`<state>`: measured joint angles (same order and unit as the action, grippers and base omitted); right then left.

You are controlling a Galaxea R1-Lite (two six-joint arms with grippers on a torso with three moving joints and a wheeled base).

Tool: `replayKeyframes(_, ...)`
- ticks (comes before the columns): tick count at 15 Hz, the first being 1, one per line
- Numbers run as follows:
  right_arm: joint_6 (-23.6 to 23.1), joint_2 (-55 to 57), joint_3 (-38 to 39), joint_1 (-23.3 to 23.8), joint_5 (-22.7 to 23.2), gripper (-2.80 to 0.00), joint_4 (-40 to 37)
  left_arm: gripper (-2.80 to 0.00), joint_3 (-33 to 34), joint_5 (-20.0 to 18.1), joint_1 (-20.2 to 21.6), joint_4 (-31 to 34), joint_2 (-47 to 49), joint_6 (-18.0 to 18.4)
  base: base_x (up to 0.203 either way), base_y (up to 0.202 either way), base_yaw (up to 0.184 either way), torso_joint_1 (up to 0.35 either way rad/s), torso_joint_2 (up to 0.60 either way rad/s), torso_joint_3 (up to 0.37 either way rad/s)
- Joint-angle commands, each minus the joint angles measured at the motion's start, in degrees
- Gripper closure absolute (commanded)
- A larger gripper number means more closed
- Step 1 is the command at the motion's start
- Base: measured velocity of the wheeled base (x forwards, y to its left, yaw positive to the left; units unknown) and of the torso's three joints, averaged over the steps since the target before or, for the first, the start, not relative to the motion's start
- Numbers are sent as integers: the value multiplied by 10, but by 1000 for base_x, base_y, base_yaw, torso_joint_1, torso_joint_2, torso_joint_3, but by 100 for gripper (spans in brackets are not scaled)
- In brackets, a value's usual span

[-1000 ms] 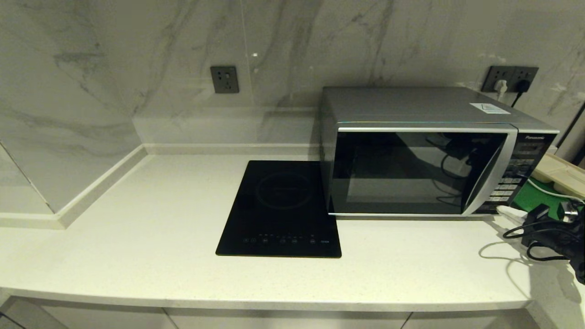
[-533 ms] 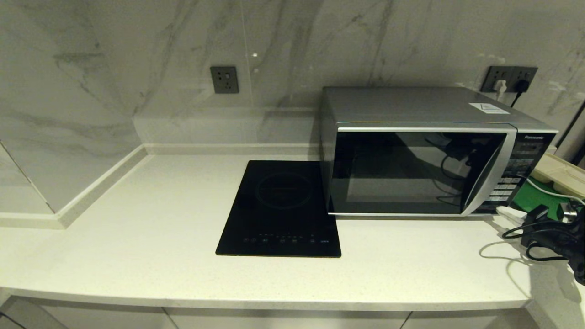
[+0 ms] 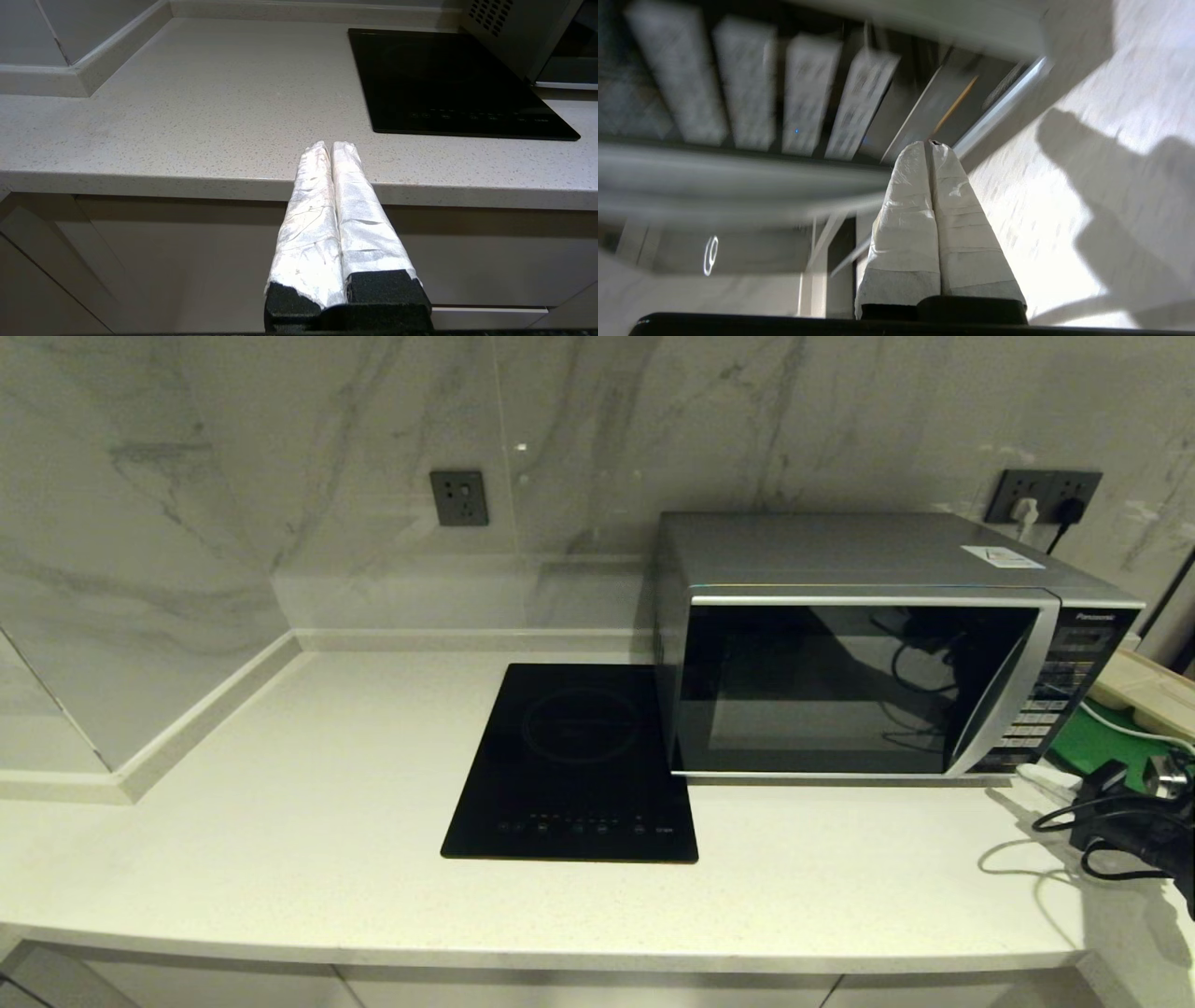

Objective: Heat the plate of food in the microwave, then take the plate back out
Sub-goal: Open the microwave oven

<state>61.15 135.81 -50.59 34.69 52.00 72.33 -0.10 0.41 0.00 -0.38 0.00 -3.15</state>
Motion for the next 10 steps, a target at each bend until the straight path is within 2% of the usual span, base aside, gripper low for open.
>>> replayKeyframes(1, -6, -62, 48, 1, 20, 0, 4, 0, 0, 0, 0, 0, 0, 0, 0, 0, 0, 0, 0, 0)
replayKeyframes(7, -26, -247, 121, 1, 48, 0, -26, 0, 0, 0, 0, 0, 0, 0, 0, 0, 0, 0, 0, 0)
replayKeyframes(9, -51, -329, 127, 0, 51, 0, -95, 0, 0, 0, 0, 0, 0, 0, 0, 0, 0, 0, 0, 0)
replayKeyframes(10, -82, -373, 128, -1, 52, 0, -154, 0, 0, 0, 0, 0, 0, 0, 0, 0, 0, 0, 0, 0)
